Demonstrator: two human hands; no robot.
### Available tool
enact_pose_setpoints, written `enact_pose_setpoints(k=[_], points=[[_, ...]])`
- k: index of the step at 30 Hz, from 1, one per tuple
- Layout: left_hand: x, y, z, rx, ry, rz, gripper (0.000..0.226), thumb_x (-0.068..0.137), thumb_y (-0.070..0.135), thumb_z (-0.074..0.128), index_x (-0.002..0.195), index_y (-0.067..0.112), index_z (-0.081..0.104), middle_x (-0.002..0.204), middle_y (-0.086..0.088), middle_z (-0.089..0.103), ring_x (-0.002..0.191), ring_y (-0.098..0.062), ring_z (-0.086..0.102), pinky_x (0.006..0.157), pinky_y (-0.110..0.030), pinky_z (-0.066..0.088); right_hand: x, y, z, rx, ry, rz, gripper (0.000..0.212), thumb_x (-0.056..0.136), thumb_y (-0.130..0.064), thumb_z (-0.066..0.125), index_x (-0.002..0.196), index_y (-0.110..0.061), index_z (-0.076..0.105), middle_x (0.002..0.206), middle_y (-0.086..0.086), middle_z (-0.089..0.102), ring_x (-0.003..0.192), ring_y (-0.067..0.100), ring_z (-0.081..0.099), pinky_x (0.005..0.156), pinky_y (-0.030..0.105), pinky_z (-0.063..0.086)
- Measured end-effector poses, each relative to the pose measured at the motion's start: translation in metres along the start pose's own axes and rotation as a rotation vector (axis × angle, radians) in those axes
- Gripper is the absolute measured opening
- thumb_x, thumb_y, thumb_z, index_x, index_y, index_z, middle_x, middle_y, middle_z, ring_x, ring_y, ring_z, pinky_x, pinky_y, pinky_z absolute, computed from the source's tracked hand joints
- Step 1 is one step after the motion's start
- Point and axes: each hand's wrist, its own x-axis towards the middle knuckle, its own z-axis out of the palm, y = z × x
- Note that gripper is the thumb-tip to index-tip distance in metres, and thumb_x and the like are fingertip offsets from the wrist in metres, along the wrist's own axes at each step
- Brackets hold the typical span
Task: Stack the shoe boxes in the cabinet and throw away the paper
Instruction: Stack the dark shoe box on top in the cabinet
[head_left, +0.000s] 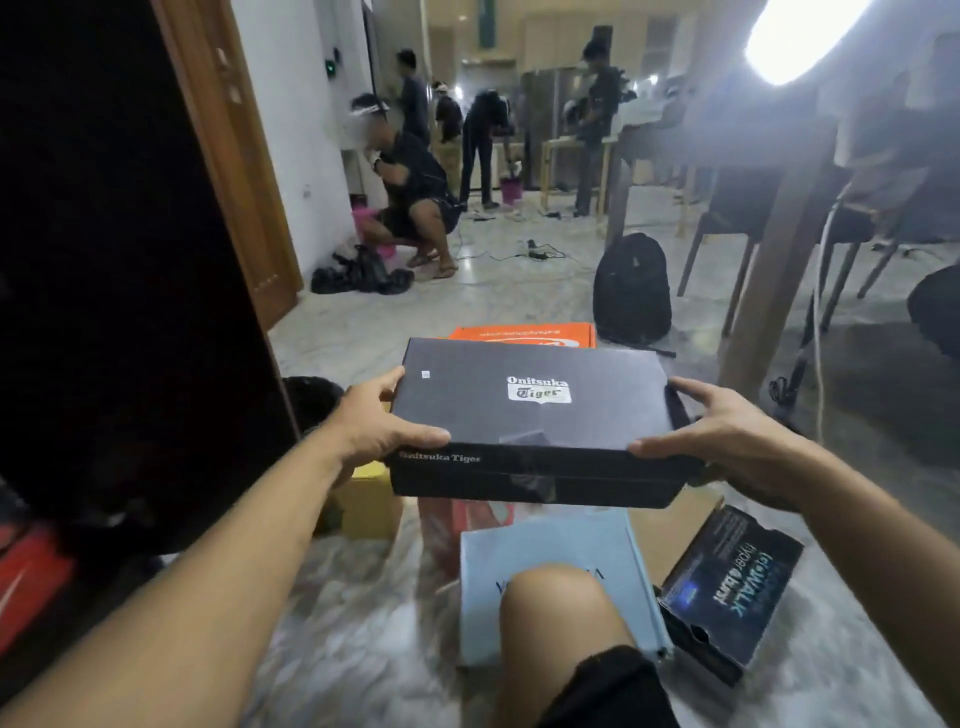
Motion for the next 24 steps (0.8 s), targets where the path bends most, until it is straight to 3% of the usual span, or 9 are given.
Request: enact_pose_setpoints(k=[3,7,11,15,19,22,24], points=[[-0.016,-0.012,-0.036,0.004,0.059,-0.023,0.111,0.047,0.010,0.095,0.145,0.014,0.042,0.126,0.002,0.061,0.108,-0.013,0.063,0.090,-0.026,0.053,0.008,-0.030,0.027,-0.079,-0.070,-0.043,0.100,0.056,-0.027,0.093,0.140,-0.034,0.040,0.112,0.003,0.058,0.091,0.027,0.067,0.061,0.038,0.060],[-0.045,-0.029,-0.082,-0.001,0.165,-0.065,0.114,0.049,0.009,0.093,0.147,0.013,0.036,0.130,0.006,0.055,0.114,-0.013,0.057,0.100,-0.033,0.047,0.014,-0.063,0.067,-0.124,-0.164,-0.139,0.087,0.058,-0.026,0.092,0.128,-0.038,0.042,0.115,0.003,0.056,0.093,0.029,0.067,0.068,0.050,0.061],[-0.074,-0.047,-0.126,0.001,0.262,-0.116,0.110,0.051,0.007,0.092,0.147,0.015,0.038,0.129,0.004,0.056,0.112,-0.011,0.056,0.095,-0.027,0.047,0.017,-0.091,0.117,-0.168,-0.250,-0.221,0.102,0.055,-0.032,0.093,0.142,-0.031,0.038,0.125,-0.002,0.050,0.095,0.022,0.061,0.061,0.037,0.060],[-0.101,-0.069,-0.170,0.015,0.367,-0.199,0.116,0.047,0.011,0.094,0.148,0.018,0.036,0.144,-0.004,0.048,0.117,-0.012,0.051,0.102,-0.032,0.044,0.019,-0.112,0.167,-0.182,-0.378,-0.259,0.089,0.057,-0.030,0.092,0.132,-0.034,0.045,0.115,-0.004,0.059,0.084,0.018,0.066,0.054,0.031,0.057],[-0.127,-0.092,-0.206,0.033,0.406,-0.303,0.139,0.023,0.032,0.094,0.148,0.020,0.035,0.150,-0.006,0.042,0.134,-0.015,0.043,0.112,-0.035,0.034,0.024,-0.134,0.218,-0.236,-0.450,-0.285,0.092,0.055,-0.030,0.094,0.134,-0.030,0.045,0.108,-0.001,0.063,0.082,0.025,0.071,0.059,0.039,0.060],[-0.147,-0.115,-0.229,-0.078,0.456,-0.375,0.121,0.045,0.010,0.094,0.149,0.017,0.032,0.155,-0.013,0.030,0.141,-0.018,0.033,0.108,-0.027,0.032,0.024,-0.152,0.262,-0.271,-0.487,-0.323,0.089,0.056,-0.030,0.093,0.133,-0.026,0.048,0.102,0.001,0.065,0.081,0.025,0.070,0.066,0.047,0.061],[-0.160,-0.132,-0.244,-0.118,0.506,-0.407,0.110,0.057,-0.004,0.087,0.150,0.016,0.032,0.156,-0.015,0.027,0.143,-0.019,0.028,0.107,-0.027,0.030,0.024,-0.165,0.293,-0.309,-0.485,-0.368,0.087,0.057,-0.034,0.092,0.132,-0.023,0.049,0.096,-0.003,0.062,0.083,0.021,0.067,0.067,0.043,0.061]])
